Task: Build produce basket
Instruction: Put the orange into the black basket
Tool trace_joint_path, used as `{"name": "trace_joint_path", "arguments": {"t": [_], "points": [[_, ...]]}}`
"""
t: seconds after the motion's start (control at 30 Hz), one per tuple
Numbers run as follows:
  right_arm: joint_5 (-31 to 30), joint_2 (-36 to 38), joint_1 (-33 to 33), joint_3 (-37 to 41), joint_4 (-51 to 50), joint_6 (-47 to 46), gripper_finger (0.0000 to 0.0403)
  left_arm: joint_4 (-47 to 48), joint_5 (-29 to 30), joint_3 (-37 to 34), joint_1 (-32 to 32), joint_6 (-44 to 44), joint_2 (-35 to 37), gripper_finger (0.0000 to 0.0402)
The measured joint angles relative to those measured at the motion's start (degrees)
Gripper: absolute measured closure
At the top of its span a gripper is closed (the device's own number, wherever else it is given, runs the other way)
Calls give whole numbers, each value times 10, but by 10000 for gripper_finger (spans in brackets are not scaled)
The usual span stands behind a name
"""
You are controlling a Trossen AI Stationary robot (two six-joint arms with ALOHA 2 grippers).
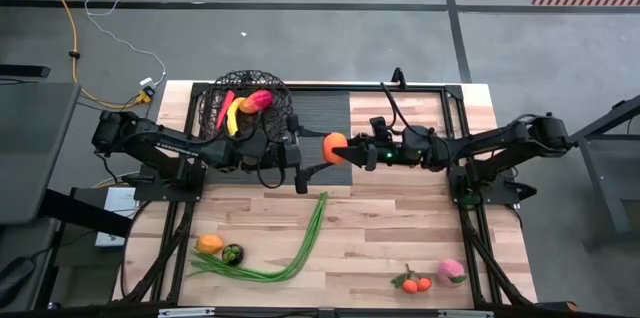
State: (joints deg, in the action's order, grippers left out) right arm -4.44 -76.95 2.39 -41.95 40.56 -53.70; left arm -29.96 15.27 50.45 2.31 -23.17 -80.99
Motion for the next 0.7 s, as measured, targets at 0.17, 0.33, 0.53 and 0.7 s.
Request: {"name": "trace_joint_path", "arguments": {"t": [0.17,0.33,0.53,0.7], "points": [[2,3,0,0,-2,-18,24,0,-8,1,0,-4,-1,101],[7,16,-2,0,-29,-17,13,0,-12,2,0,3,-3,101],[3,61,-13,0,-82,22,5,15,-10,2,1,59,5,101],[1,125,-33,-2,-193,72,6,121,3,0,12,132,53,101]]}}
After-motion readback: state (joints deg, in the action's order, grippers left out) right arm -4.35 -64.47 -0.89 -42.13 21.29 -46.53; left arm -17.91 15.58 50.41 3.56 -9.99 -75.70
